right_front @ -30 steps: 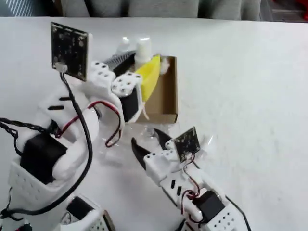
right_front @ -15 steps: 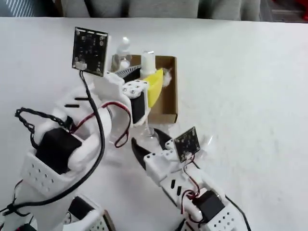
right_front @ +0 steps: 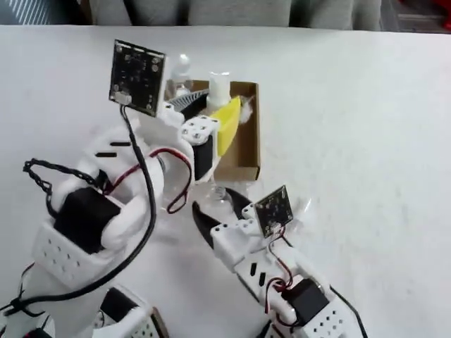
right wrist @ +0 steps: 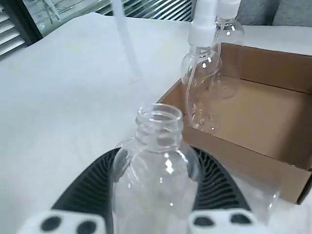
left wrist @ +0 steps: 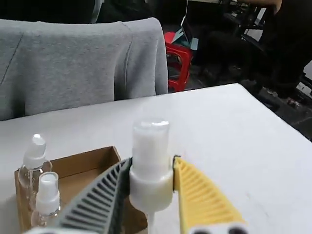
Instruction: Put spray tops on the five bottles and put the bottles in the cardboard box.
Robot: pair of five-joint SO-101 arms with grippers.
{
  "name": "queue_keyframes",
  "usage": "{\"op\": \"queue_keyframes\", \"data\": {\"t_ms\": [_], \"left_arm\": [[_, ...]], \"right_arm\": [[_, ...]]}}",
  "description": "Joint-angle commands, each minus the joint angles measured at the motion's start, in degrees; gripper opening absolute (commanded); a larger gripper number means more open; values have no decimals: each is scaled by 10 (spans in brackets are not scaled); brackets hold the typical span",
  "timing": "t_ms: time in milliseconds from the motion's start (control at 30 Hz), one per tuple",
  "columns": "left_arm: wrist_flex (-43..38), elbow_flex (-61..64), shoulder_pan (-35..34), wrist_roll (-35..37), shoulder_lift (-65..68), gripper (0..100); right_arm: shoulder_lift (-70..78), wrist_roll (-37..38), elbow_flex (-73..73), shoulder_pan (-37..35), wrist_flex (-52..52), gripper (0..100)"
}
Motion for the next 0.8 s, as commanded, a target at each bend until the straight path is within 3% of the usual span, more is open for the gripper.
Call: {"op": "queue_keyframes", "data": {"t_ms": [0,233,767], "left_arm": [[-19,16,-1,-9,-2,20],[-80,90,-22,-7,-2,20],[-83,207,-16,-12,-2,20]], "right_arm": [[-5,9,-8,0,-3,17],[-5,9,-8,0,-3,17],[-5,9,-8,28,-3,17]]}}
